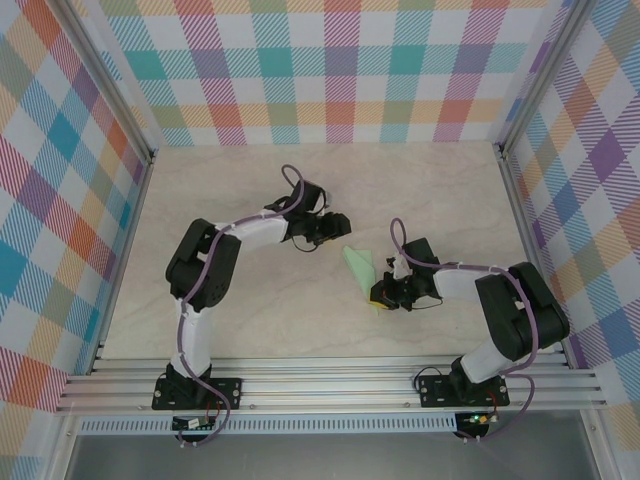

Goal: Fold a paper plane with a square sheet of paper (pick it up from the middle)
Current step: Fold the wing for the fifth time at the center of the table.

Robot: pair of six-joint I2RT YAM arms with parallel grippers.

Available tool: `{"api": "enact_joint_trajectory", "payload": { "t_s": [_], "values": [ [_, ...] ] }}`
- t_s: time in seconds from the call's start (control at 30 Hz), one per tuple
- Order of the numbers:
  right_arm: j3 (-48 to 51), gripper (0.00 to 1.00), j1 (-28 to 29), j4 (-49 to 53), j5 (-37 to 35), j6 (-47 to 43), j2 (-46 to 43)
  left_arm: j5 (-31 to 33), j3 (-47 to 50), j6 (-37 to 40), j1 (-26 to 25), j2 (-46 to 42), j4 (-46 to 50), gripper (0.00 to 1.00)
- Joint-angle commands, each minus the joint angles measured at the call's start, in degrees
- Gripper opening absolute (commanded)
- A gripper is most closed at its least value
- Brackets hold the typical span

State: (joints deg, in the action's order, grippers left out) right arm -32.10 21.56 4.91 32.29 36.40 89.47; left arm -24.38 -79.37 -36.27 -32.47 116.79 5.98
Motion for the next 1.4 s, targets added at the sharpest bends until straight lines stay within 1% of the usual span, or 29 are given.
{"api": "enact_joint_trajectory", "payload": {
  "t_s": [0.0,0.1,0.2,0.43,0.53,0.7,0.83,0.97,1.07,1.13,1.23,1.37],
  "values": [
    [1.07,0.07,0.32,5.16,-3.49,-1.43,2.70,-1.90,3.69,-4.18,-3.04,-5.25,-5.86,0.51],
    [0.92,0.07,0.32,4.77,-3.33,-1.48,2.93,-2.67,5.02,-5.26,-6.02,-5.96,-7.58,0.49],
    [0.91,0.08,0.32,4.03,-3.13,-1.16,2.96,-2.01,5.10,-6.16,-8.40,-5.01,-8.18,0.48],
    [1.06,0.08,0.32,2.65,-2.22,-0.66,2.34,-2.57,5.22,-11.04,-10.97,1.38,-13.12,0.47],
    [1.19,0.08,0.32,2.81,-2.32,-0.56,1.64,-1.33,6.09,-13.16,-11.30,3.75,-13.58,0.46],
    [1.45,0.09,0.32,2.44,-2.04,-0.43,1.16,0.78,8.97,-15.01,-11.29,5.08,-13.80,0.44],
    [1.15,0.10,0.32,2.49,-0.69,-0.13,0.18,1.84,10.03,-14.30,-11.25,5.37,-12.93,0.43],
    [0.35,0.13,0.32,3.14,1.16,0.17,-3.76,2.85,9.77,-12.91,-11.29,5.46,-11.01,0.43],
    [-1.01,0.13,0.28,4.95,1.71,-0.71,-5.09,2.59,9.55,-12.60,-11.26,5.84,-10.90,0.43],
    [-1.81,0.14,0.32,5.10,1.92,-1.30,-4.50,2.42,9.28,-12.60,-11.28,6.07,-10.94,0.43],
    [-2.69,0.14,0.28,4.93,3.08,-1.94,-1.07,2.41,9.07,-12.60,-11.30,6.26,-10.75,0.43],
    [-0.63,0.13,0.32,2.98,3.79,-0.92,2.17,3.05,8.80,-12.27,-11.30,6.14,-9.73,0.43]
  ]
}}
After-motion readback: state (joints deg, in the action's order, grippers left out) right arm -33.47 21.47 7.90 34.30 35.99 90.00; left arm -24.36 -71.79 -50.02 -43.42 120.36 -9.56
